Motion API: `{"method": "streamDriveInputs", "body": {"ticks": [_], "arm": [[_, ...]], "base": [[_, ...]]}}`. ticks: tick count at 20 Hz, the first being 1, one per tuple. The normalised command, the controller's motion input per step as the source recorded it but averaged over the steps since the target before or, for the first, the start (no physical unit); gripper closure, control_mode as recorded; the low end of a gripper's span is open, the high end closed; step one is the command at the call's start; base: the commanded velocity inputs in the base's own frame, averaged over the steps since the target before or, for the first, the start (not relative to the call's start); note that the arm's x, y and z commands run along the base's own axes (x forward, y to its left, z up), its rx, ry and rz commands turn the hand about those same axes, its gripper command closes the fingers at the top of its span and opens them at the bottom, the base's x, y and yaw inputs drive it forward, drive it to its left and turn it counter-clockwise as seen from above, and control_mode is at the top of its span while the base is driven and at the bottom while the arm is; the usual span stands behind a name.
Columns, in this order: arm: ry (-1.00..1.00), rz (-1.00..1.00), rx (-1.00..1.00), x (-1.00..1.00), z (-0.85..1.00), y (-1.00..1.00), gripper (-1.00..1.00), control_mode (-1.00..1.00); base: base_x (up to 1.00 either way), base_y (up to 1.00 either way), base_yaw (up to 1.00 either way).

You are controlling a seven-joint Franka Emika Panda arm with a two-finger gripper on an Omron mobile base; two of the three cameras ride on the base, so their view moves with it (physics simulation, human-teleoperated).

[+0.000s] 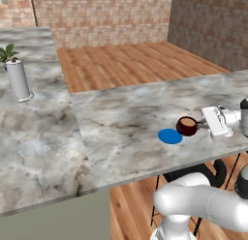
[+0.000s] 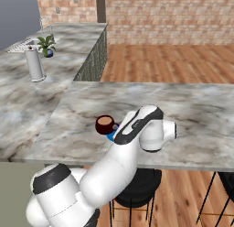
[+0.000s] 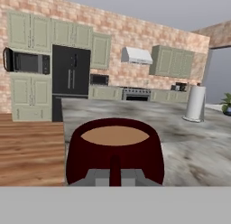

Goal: Pick the cup of tea, navigate to the dining table, and place it on the saucer.

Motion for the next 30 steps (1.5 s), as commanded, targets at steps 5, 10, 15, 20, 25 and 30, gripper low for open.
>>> {"method": "streamDriveInputs", "body": {"ticks": [5, 10, 15, 20, 25, 30], "arm": [[0.0, 0.0, -0.03, 0.3, -0.29, 0.0, 1.0, -1.0], [0.0, 0.0, -0.03, 0.21, -0.28, 0.0, 1.0, -1.0], [0.0, 0.0, -0.04, 0.23, -0.28, 0.0, 1.0, -1.0], [0.0, 0.0, -0.06, 0.31, -0.27, 0.04, 1.0, -1.0], [0.0, 0.0, -0.02, 0.34, -0.23, 0.0, 1.0, -1.0], [0.01, 0.0, -0.01, 0.39, -0.2, 0.0, 1.0, -1.0]], "base": [[0.0, 0.0, 0.0], [0.0, 0.0, 0.0], [0.0, 0.0, 0.0], [0.0, 0.0, 0.0], [0.0, 0.0, 0.0], [0.0, 0.0, 0.0]]}}
